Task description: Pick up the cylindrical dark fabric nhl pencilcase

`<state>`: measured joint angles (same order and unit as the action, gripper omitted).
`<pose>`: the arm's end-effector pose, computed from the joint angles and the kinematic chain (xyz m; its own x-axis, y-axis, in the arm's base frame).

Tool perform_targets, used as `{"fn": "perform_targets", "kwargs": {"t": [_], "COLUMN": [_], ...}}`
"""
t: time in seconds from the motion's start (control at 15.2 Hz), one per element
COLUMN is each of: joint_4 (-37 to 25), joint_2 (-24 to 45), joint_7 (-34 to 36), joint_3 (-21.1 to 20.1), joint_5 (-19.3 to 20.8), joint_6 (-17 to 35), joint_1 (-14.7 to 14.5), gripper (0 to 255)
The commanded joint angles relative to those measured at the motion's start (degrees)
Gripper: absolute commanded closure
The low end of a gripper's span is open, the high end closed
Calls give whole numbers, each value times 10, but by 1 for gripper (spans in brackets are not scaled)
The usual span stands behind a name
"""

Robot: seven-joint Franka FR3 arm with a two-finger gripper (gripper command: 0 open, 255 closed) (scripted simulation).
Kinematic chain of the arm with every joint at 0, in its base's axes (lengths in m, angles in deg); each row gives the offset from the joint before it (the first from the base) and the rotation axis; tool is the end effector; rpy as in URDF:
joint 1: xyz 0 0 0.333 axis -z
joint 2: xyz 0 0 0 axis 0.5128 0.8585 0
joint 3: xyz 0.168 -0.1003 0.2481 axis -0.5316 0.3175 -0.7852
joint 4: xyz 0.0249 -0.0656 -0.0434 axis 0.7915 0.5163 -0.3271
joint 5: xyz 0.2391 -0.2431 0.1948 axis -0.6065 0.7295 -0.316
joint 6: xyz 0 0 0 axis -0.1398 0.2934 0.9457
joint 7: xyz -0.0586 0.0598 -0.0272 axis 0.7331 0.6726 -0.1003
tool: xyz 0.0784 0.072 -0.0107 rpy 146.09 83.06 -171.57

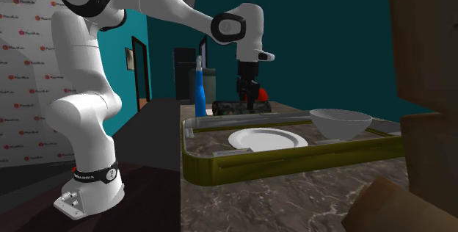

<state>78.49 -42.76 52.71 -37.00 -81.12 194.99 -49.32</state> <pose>0.4837 0.2213 0.4877 0.8032 0.5956 0.0047 0.5928 -0.7985 -0.1046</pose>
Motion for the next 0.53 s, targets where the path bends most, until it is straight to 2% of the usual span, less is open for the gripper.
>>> {"fn": "perform_targets", "kwargs": {"t": [0.0,0.13,0.46], "joint_4": [0,1,-32], "joint_2": [0,1,-5], "joint_7": [0,0,3], "joint_3": [0,0,1], "joint_5": [0,0,1], "joint_6": [0,1,-37], "joint_1": [0,0,0], "gripper": [255,255,255]}}
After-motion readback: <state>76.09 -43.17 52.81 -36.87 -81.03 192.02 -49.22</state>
